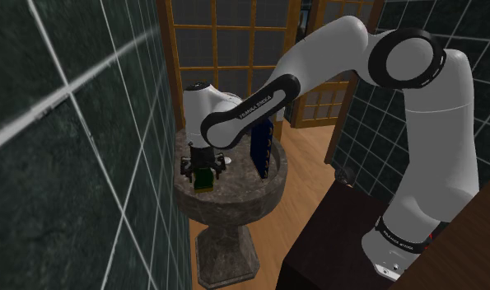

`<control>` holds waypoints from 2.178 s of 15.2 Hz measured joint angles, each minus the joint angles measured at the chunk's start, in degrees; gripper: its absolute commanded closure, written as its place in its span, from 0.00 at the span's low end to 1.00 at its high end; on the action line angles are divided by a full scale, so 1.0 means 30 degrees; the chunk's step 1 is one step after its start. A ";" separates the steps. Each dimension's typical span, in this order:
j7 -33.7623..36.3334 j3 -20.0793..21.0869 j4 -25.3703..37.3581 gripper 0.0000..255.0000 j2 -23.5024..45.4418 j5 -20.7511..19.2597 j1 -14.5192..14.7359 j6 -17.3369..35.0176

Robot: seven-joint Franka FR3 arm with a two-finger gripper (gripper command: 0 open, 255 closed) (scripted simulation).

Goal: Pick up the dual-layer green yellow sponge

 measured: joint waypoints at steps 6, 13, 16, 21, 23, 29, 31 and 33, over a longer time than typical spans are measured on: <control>0.0419 -0.0283 0.0085 0.00 0.1135 -0.0458 0.0273 0.1007; 0.0544 -0.0346 -0.0029 1.00 0.1388 -0.0583 0.0356 0.1368; 0.0539 -0.0344 -0.0038 1.00 0.1382 -0.0581 0.0353 0.1378; 0.0416 -0.0257 0.0080 1.00 0.1078 -0.0432 0.0272 0.0954; 0.0328 -0.0182 0.0172 1.00 0.0789 -0.0302 0.0209 0.0595; 0.0068 0.0061 0.0498 1.00 -0.0129 0.0120 0.0049 -0.0600; 0.0037 0.0133 0.0710 1.00 -0.0353 0.0233 0.0051 -0.1027; -0.0071 0.0192 0.0855 1.00 -0.0622 0.0362 -0.0010 -0.1421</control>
